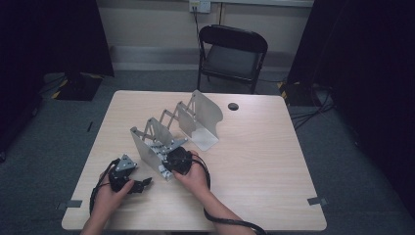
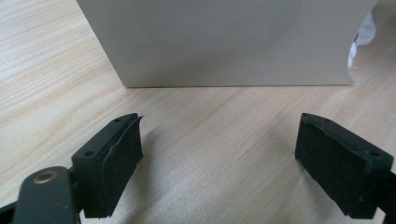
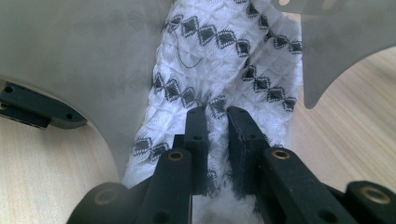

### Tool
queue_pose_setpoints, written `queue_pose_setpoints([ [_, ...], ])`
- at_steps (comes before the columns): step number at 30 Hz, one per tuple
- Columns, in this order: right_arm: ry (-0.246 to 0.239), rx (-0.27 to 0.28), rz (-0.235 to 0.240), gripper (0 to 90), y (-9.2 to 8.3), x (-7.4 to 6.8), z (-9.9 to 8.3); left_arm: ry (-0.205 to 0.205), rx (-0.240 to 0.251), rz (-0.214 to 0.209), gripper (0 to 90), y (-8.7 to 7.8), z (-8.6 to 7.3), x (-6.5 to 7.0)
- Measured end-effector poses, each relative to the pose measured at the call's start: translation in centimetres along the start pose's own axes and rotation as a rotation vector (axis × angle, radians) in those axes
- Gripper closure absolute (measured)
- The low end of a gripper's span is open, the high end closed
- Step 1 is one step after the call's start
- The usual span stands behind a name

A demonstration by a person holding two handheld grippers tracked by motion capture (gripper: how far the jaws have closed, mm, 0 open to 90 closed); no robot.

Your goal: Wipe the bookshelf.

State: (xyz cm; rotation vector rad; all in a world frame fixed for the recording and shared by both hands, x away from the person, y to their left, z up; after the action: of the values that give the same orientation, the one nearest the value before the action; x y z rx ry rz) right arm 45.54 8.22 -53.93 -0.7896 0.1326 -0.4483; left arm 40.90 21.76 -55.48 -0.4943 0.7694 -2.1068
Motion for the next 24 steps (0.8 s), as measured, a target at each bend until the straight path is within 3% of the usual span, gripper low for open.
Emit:
queue_pose_setpoints([
  [12,-0.013,0.018,-0.008,77.7,-0.3,-0.5,-0.6,-0.002,0.0,0.002,14.6,0.0,0.0,0.0],
  [24,-0.028,0.016,0.021,77.6,-2.7,-1.7,-3.1,-0.002,0.0,0.003,14.6,0.0,0.0,0.0],
])
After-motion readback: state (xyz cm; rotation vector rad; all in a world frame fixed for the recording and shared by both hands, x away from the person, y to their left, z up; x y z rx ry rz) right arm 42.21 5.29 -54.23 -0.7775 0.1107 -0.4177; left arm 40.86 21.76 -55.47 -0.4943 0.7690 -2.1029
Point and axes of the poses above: each handheld gripper's, and its own axes: y roughly forward along the jaws, z roughly out of its top, x roughly to its right, the point moved 8 cm from there along y, roughly forward along the jaws, and after that the axes turned 6 degrees about -y, right-handed, at the moved point
